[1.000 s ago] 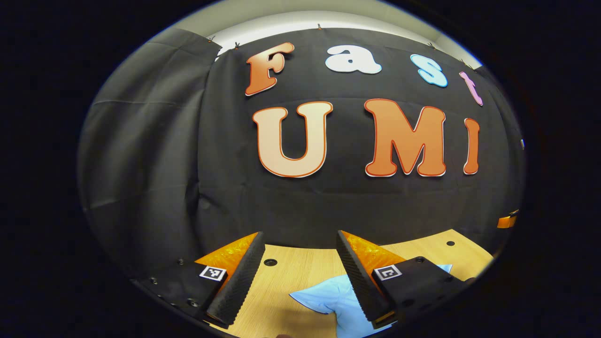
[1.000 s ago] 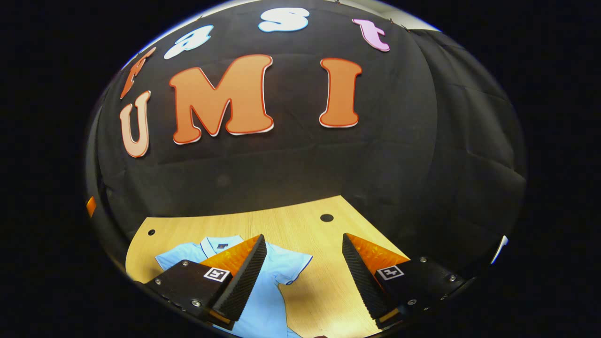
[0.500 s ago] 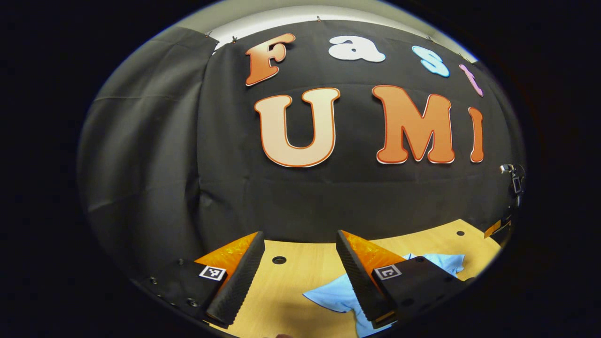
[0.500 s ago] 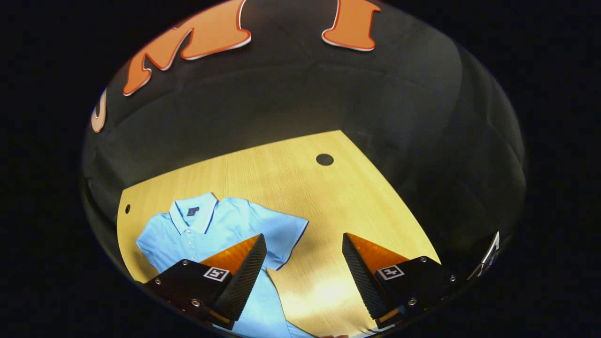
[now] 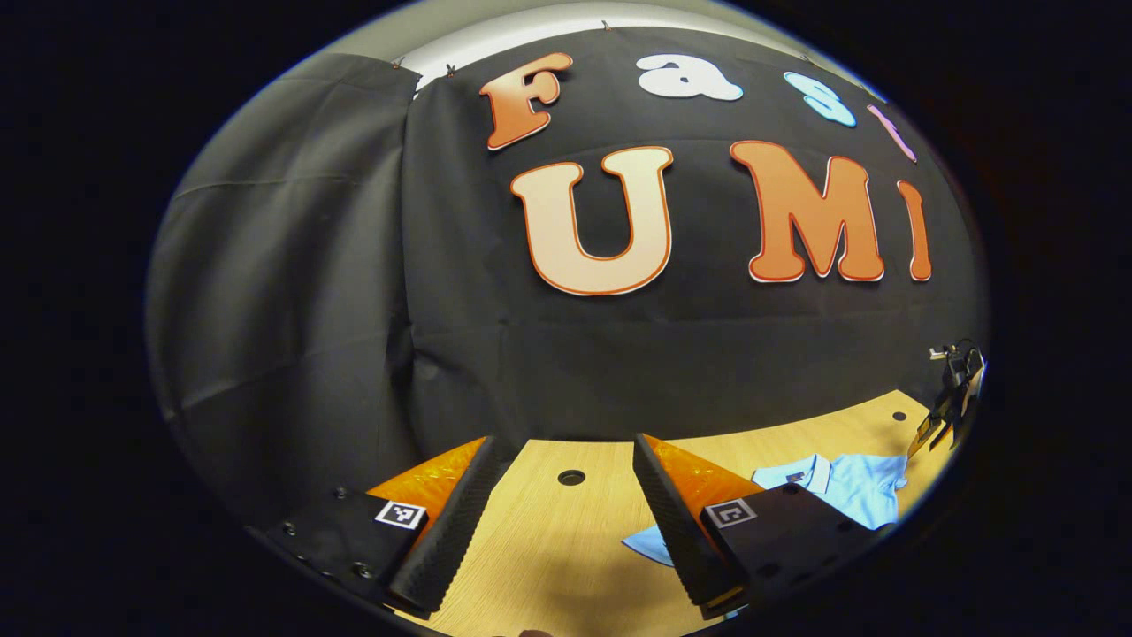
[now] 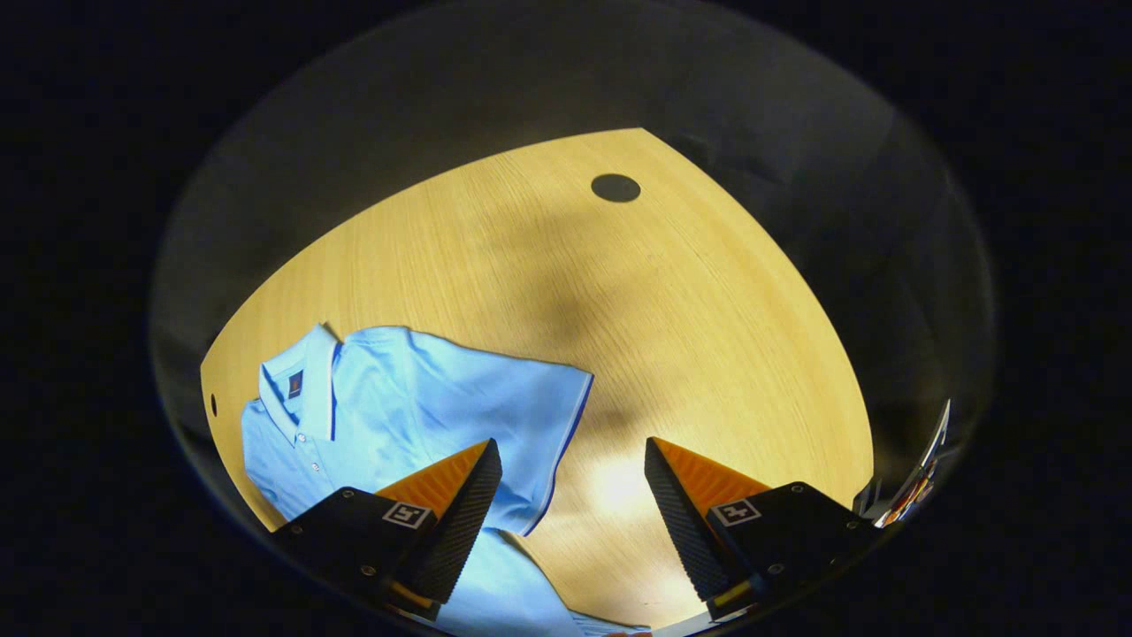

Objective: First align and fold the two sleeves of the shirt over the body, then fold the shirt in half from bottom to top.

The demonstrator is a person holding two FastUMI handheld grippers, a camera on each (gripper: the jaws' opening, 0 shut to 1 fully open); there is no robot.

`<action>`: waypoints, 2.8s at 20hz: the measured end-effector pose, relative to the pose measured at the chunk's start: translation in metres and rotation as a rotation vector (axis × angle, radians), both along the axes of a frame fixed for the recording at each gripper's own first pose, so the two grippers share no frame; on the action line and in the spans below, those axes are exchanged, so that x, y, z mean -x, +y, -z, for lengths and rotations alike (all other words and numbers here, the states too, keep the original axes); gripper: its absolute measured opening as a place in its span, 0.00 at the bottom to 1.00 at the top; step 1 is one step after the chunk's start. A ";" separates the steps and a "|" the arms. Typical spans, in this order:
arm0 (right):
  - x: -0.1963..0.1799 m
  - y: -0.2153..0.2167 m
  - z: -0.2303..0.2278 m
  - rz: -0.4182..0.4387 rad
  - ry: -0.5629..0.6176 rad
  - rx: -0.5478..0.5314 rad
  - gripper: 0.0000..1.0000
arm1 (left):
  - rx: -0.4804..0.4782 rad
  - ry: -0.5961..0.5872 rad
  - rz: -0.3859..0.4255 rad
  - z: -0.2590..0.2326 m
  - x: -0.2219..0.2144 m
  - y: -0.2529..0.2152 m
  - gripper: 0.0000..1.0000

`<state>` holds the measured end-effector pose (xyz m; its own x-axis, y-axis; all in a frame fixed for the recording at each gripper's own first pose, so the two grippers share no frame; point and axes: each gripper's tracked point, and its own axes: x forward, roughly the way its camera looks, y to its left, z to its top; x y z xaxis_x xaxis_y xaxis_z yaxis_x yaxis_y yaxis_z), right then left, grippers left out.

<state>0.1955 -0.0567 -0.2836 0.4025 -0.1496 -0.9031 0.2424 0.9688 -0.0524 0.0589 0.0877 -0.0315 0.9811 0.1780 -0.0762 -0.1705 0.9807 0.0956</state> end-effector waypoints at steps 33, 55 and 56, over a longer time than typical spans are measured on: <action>-0.016 0.064 -0.063 -0.207 -0.131 0.086 0.00 | 0.013 0.047 0.023 0.021 0.018 0.024 1.00; 0.056 0.301 -0.031 -0.692 -0.096 0.089 0.01 | 0.045 0.077 -0.081 0.043 0.055 0.115 1.00; 0.057 0.305 -0.027 -0.700 -0.098 0.090 0.02 | 0.051 0.083 -0.079 0.046 0.053 0.113 1.00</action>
<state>0.1383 0.2487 -0.2570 0.5102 0.1010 -0.8541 -0.4273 0.8916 -0.1498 0.0055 0.2008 -0.0777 0.9542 0.2481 -0.1671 -0.2408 0.9685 0.0630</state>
